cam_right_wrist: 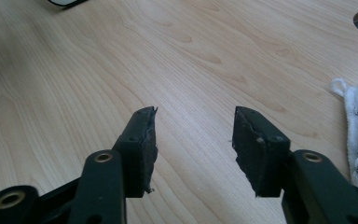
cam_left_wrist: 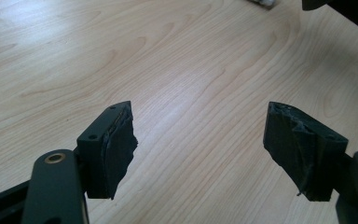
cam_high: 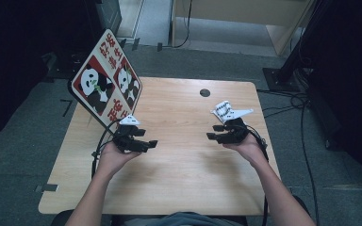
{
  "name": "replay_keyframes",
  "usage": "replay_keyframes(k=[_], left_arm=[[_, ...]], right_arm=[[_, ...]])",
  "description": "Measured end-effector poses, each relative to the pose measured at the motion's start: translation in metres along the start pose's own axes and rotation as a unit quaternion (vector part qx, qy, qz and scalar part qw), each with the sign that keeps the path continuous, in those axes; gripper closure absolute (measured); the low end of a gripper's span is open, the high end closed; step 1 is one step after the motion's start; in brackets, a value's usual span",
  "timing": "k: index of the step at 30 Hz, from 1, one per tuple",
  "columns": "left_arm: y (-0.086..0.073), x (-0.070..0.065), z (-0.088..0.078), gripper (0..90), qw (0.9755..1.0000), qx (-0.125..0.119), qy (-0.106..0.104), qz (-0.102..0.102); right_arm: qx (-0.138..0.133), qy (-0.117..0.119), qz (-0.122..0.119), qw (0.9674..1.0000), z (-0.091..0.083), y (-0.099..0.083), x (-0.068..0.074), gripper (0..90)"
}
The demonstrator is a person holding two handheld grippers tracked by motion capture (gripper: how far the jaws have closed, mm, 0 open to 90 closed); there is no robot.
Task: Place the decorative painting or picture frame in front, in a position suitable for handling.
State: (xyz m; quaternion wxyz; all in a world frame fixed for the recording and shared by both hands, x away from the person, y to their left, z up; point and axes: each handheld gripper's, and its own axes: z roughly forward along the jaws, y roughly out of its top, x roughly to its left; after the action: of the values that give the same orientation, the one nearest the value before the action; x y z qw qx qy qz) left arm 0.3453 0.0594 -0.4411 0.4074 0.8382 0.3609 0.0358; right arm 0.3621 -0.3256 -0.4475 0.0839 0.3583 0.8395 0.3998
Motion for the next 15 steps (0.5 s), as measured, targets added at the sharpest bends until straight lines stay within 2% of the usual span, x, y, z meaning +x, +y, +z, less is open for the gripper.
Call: replay_keyframes(k=[5,15], left_arm=[[-0.0001,0.0000,0.0008,24.9,1.0000,0.007,0.000,0.000],[0.0048,0.0015,-0.0027,25.2,1.0000,0.005,-0.002,0.006]], right_arm=[[0.002,0.001,-0.009,1.0000,0.0014,0.0017,0.0033,51.9],[-0.008,-0.002,-0.016,0.9998,0.0015,0.0000,0.0049,55.7]])
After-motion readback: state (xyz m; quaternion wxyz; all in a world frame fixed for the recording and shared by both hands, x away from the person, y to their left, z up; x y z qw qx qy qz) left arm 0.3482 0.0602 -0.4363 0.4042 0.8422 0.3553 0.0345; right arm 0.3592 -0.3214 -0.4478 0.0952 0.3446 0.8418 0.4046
